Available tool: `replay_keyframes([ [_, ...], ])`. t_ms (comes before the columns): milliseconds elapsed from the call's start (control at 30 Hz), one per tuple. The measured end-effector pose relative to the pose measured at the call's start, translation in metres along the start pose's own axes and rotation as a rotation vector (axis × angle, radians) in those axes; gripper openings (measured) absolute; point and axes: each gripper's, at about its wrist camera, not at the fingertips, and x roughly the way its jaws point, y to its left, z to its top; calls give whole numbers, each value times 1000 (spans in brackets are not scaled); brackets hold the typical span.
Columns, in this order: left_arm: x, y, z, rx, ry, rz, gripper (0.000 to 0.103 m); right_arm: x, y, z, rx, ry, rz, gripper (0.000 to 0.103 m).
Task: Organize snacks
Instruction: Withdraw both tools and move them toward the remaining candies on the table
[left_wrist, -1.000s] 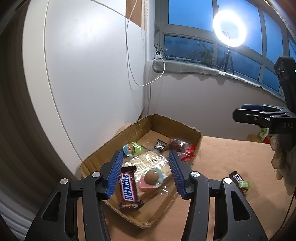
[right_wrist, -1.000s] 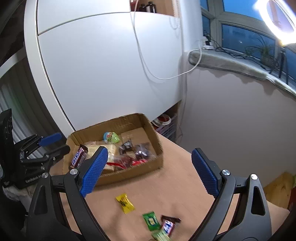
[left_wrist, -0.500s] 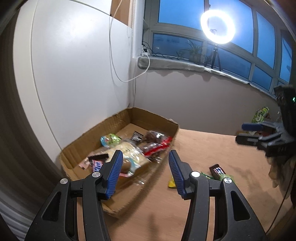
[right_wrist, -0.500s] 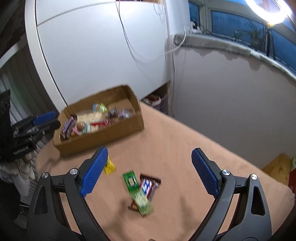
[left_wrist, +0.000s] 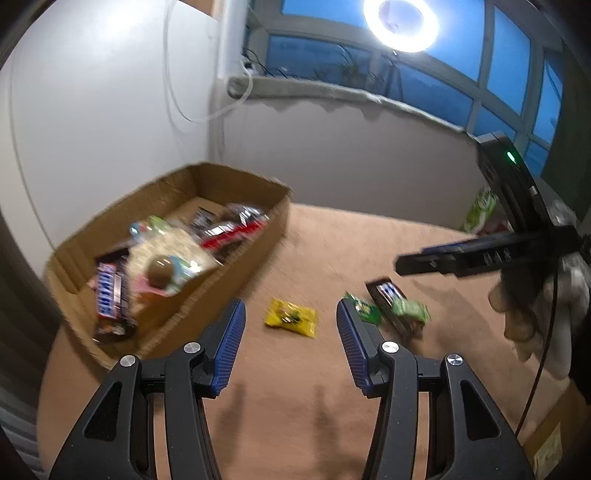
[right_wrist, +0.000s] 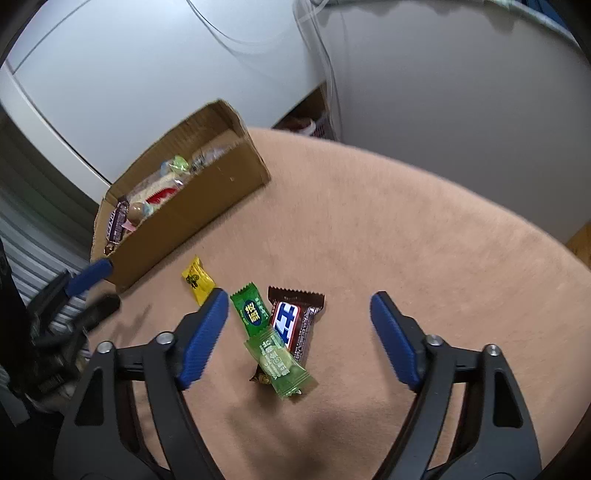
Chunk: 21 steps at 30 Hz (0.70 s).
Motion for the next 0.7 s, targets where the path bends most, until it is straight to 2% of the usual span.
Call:
replay_keyframes([
  [100,13,-6,-5,-4,41,-28,50,10,-4,0,21,47,18,68],
  [200,25,-8,-7,-14,84,-51,50,18,-4,1,38,79,39,64],
  [433,52,3,-3,-92,155,-81,50,28,0,4,35,111,46,63],
  [633,71,-1,0,-95,188,-77,50,34,3,6,19,128,34,62],
  [700,77,-4,1,-88,197,-79,50,36,3,7,14,131,28,55],
])
